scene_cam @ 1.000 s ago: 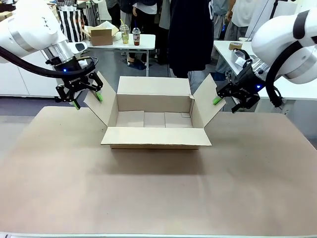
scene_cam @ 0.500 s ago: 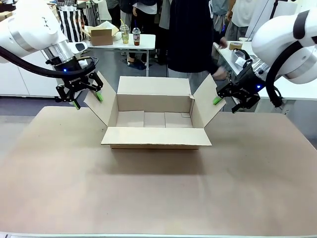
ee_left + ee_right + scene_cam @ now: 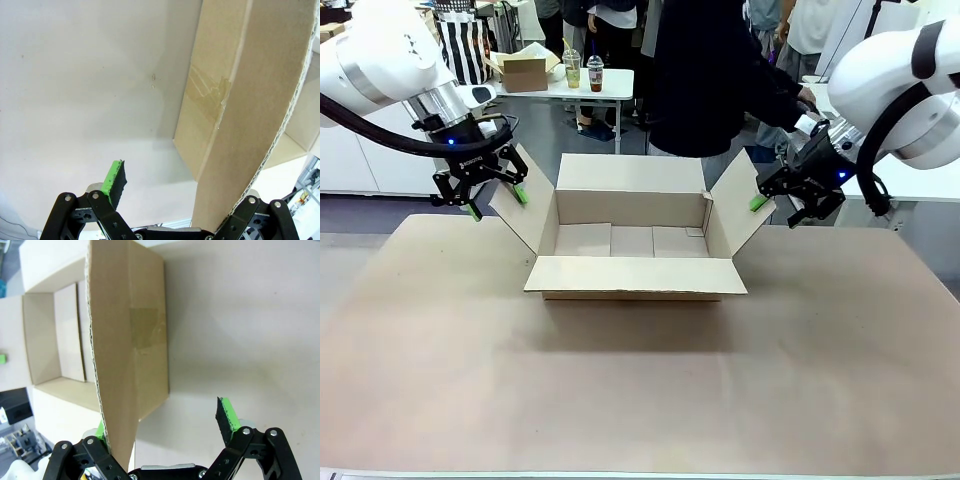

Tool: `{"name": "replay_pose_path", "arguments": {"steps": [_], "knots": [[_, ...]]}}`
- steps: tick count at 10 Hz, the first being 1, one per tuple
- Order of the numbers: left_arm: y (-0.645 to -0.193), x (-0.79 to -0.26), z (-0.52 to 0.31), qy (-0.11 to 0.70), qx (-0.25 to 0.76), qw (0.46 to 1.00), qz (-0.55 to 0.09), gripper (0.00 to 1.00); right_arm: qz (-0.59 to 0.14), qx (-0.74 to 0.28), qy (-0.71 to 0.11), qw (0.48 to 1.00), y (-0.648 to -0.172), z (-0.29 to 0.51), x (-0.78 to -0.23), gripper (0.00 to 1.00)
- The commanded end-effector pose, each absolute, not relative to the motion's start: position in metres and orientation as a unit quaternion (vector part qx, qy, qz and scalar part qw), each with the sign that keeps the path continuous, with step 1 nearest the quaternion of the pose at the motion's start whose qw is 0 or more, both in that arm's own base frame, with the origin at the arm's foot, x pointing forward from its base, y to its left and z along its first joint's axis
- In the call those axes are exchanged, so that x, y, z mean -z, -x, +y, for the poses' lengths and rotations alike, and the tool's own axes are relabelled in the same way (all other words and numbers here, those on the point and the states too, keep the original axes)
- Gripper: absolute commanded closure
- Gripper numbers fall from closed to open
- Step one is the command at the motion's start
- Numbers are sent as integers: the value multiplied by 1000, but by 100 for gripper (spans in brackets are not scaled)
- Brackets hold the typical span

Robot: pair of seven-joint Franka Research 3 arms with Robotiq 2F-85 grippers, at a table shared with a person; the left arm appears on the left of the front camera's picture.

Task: Pack the gift set into the box.
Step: Lift both hands away from the flaps of the Package Box.

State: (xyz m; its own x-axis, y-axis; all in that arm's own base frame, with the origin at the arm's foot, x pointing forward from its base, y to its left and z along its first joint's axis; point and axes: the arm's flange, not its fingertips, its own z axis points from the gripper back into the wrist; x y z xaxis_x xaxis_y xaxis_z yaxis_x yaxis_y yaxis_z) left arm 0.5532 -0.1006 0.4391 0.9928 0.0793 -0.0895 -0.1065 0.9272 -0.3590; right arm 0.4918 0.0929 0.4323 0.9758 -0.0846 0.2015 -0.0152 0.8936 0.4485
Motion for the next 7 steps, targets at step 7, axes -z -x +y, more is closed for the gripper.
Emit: {"name": "replay_pose_path", "arguments": {"steps": [7], "knots": [[-552,-441,-99,180,-45,982,34,0,-112,23,-221,968,-493,93,-436,0]]}}
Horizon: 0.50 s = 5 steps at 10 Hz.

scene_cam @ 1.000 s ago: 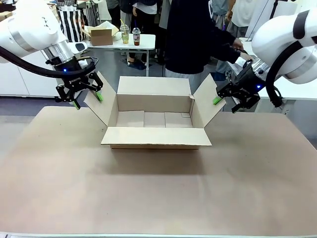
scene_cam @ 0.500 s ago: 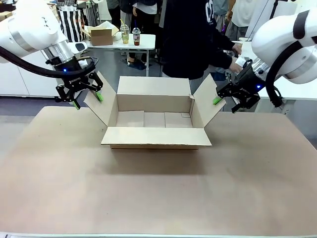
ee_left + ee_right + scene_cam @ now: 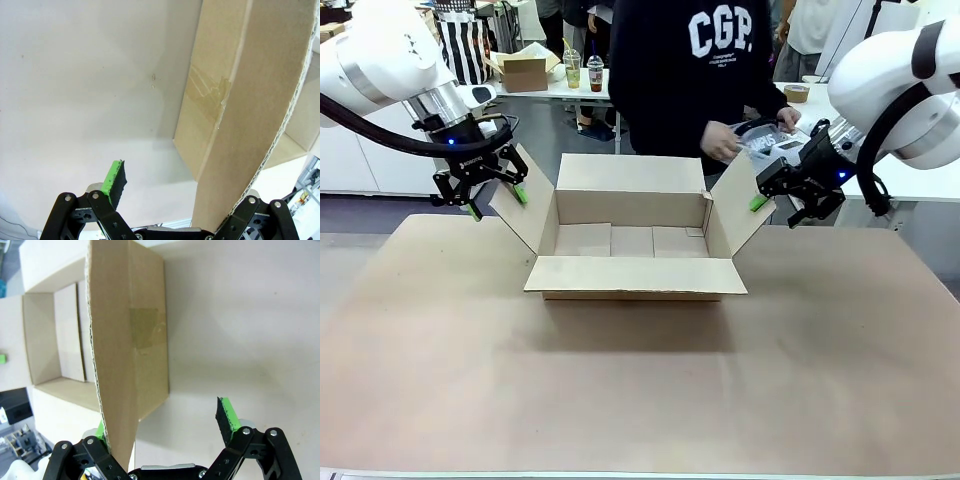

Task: Pack the gift set into the box.
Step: Lift both hands away from the flaps of the Package Box.

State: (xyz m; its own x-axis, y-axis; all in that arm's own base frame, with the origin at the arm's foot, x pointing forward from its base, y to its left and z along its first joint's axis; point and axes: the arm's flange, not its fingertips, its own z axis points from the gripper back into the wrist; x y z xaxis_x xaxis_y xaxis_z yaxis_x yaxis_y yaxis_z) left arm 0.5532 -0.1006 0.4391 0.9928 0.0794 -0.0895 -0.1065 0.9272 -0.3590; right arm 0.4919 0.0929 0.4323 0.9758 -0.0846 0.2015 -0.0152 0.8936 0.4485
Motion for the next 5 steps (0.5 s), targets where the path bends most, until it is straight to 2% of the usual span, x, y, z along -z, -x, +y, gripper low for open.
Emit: {"name": "replay_pose_path", "arguments": {"steps": [1,5], "knots": [[-552,-441,-99,180,-45,982,34,0,-112,23,-221,968,-493,93,-436,0],[-552,-441,-99,180,-45,982,34,0,-112,23,-221,968,-493,93,-436,0]]}}
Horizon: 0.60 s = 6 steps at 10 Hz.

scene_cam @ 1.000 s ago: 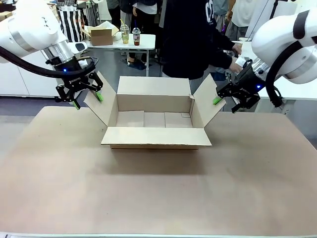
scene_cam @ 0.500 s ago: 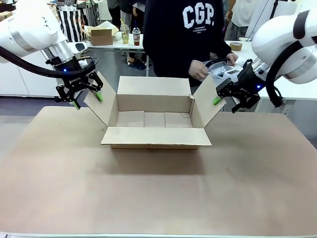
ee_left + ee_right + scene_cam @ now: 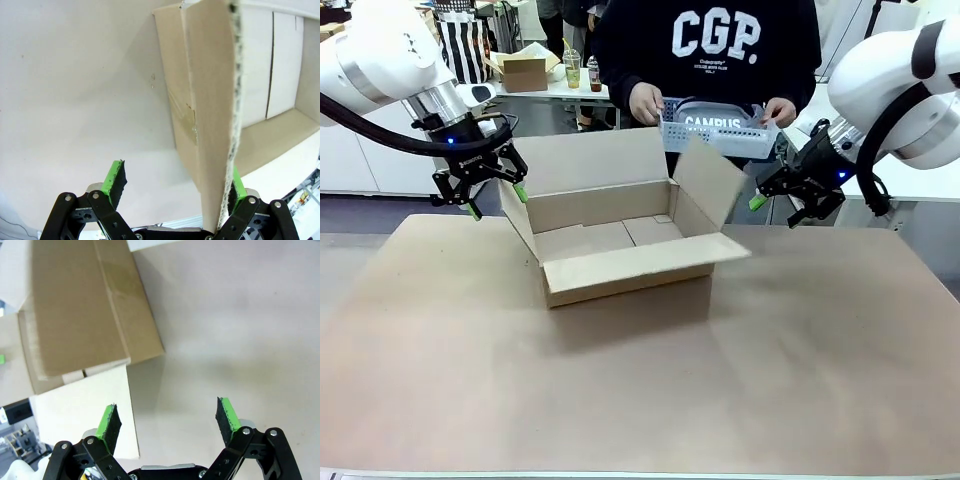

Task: Pack the gift set into the box.
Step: Lift both hands away from the flaps of the Package Box.

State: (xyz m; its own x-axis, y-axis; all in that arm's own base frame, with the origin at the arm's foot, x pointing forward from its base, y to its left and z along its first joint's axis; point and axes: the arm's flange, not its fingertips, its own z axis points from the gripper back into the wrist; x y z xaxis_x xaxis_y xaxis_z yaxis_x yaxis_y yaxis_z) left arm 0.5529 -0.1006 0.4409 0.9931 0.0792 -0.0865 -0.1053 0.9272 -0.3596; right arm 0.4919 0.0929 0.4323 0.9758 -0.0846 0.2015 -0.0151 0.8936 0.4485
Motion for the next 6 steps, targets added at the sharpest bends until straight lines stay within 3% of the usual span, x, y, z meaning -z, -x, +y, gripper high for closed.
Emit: {"name": "replay_pose_path", "arguments": {"steps": [1,6], "knots": [[-552,-441,-99,180,-45,982,34,0,-112,23,-221,968,-493,93,-436,0],[-552,-441,-99,180,-45,982,34,0,-112,23,-221,968,-493,93,-436,0]]}}
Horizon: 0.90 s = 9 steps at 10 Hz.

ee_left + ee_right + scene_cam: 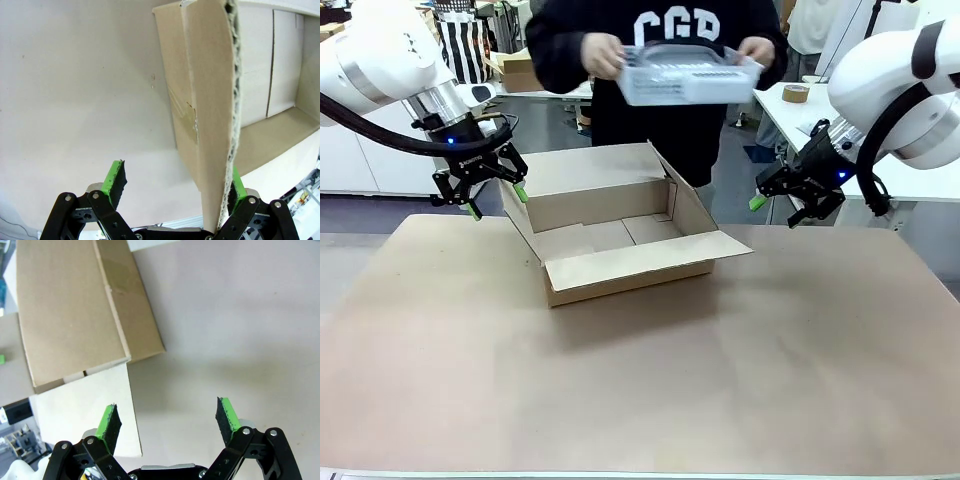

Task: Pack the gift set into the box.
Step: Lift both hands away from the flaps of the Package Box.

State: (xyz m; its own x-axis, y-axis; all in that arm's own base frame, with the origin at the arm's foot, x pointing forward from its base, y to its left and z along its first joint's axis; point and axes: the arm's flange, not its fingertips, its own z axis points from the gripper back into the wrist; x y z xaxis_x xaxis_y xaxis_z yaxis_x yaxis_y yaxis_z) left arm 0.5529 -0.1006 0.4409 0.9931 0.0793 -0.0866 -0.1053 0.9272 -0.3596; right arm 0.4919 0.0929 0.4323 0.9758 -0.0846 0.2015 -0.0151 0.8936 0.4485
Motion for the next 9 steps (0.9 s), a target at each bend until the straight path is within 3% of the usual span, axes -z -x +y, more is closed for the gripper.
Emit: {"name": "replay_pose_path", "arguments": {"steps": [1,9], "knots": [[-552,-441,-99,180,-45,982,34,0,-112,23,-221,968,-493,93,-436,0],[-552,-441,-99,180,-45,982,34,0,-112,23,-221,968,-493,93,-436,0]]}}
